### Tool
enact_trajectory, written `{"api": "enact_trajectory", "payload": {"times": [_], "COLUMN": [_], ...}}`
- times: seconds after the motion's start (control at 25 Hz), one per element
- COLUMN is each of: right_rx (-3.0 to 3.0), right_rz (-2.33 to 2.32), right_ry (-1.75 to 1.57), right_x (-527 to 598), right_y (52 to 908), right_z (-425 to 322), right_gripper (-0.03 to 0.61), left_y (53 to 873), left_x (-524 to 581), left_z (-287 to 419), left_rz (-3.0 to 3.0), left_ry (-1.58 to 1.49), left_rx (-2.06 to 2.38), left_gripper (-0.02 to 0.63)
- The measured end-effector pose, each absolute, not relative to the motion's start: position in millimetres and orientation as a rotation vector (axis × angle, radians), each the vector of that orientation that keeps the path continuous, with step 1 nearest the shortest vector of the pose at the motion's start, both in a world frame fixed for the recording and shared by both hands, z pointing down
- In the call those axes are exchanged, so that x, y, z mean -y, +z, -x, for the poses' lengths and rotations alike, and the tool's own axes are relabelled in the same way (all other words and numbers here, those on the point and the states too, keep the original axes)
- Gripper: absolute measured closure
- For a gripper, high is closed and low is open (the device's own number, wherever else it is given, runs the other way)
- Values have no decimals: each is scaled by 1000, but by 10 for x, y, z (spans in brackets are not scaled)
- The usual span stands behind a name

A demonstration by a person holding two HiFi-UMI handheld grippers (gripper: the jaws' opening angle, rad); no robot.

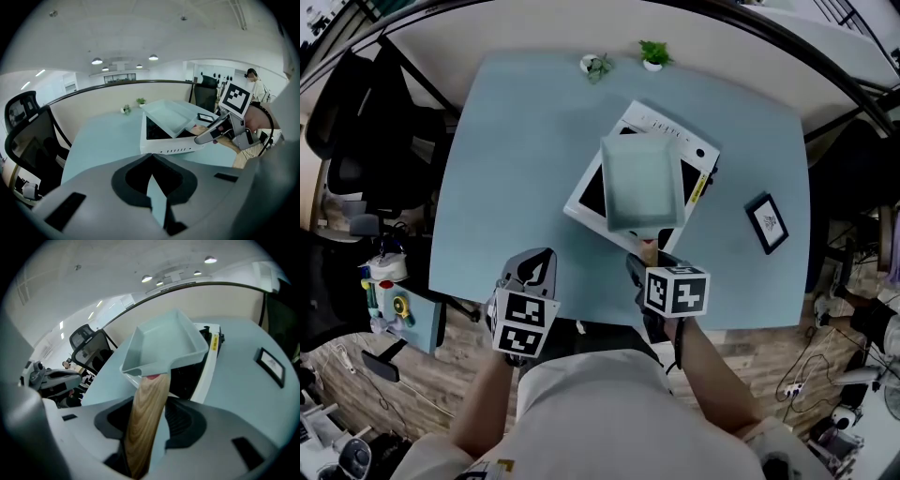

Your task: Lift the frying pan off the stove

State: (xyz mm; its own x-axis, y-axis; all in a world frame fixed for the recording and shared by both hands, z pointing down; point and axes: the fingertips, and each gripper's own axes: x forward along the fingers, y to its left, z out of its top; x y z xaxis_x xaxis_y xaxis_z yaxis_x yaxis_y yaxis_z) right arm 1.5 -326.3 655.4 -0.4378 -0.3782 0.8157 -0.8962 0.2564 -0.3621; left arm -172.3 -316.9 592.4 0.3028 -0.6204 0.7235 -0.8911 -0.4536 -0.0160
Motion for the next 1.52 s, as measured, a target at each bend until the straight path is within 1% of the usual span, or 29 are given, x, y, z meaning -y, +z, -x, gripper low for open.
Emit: {"api": "enact_trajectory", "payload": {"times": [0.24, 0.44, 0.64, 0.84, 1.08, 1.24, 1.52], "right_rx": [1948, 1933, 1952, 2024, 2140, 2213, 2370], "right_rz": [-1191, -1181, -1193, -1227, -1267, -1296, -1329], "right_ry": [1129, 1188, 1225, 1188, 1055, 940, 833], "right_x": [3283, 3260, 3193, 3221, 3321, 3360, 3402], "right_y": [6590, 6560, 6381, 5967, 5318, 4883, 4119], "right_z": [-40, -17, 59, 166, 252, 292, 418], "right_gripper": [410, 414, 414, 414, 413, 413, 413], "left_y": [6071, 6078, 5894, 5534, 5009, 4669, 3959], "left_x": [3251, 3269, 3303, 3351, 3427, 3463, 3480], "left_z": [1771, 1819, 1846, 1928, 2056, 2121, 2289], "left_rz": [-2205, -2227, -2276, -2330, -2402, -2438, -2525], "left_ry": [941, 925, 908, 887, 853, 773, 639], "left_rx": [1327, 1313, 1308, 1342, 1430, 1485, 1602], "left_gripper": [612, 612, 612, 612, 612, 612, 612]}}
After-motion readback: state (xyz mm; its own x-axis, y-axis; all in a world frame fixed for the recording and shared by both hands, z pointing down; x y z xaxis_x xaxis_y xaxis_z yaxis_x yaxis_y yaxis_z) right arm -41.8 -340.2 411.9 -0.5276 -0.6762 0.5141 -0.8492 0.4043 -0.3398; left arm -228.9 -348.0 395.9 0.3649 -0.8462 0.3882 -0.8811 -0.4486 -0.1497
